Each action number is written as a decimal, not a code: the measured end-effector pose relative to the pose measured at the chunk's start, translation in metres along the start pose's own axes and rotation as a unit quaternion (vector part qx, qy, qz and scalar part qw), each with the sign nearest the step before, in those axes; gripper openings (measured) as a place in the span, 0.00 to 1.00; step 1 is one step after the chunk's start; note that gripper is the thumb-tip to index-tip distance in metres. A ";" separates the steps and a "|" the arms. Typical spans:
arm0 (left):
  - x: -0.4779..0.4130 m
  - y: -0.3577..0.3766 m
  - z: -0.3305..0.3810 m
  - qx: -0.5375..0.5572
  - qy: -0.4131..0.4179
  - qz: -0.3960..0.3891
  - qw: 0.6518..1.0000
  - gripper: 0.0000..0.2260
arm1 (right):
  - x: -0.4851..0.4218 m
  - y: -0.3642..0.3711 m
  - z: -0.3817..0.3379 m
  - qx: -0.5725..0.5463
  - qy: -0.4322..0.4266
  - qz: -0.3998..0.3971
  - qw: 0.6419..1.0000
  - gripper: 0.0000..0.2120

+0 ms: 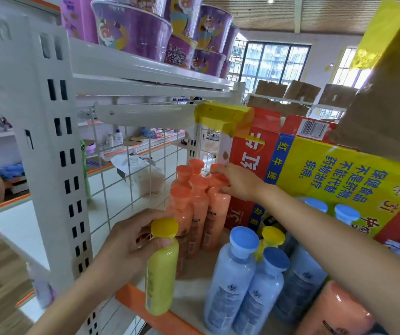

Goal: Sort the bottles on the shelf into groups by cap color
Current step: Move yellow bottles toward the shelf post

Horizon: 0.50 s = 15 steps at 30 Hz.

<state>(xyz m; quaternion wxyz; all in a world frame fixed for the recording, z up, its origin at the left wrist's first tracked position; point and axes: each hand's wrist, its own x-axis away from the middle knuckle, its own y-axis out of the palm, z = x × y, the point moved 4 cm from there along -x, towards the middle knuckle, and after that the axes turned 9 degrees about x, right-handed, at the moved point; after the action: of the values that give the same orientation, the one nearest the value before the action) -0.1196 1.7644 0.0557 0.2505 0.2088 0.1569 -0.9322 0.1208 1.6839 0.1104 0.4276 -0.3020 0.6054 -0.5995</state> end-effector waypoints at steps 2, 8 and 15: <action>-0.003 -0.001 0.004 0.004 0.011 -0.006 1.000 0.20 | 0.011 -0.006 -0.002 -0.004 0.005 -0.010 1.000 0.27; -0.008 0.005 0.015 0.036 0.035 -0.023 0.998 0.15 | 0.063 -0.034 -0.002 -0.028 0.066 0.044 0.996 0.26; 0.001 0.023 0.046 0.046 0.077 -0.036 0.995 0.15 | 0.145 -0.055 0.008 0.085 0.119 0.032 0.989 0.25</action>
<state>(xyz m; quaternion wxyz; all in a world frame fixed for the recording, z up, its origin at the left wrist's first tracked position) -0.1223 1.7266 0.0907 0.1944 0.2852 0.1402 -0.9280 0.0544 1.5473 0.1424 0.3955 -0.1713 0.6084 -0.6664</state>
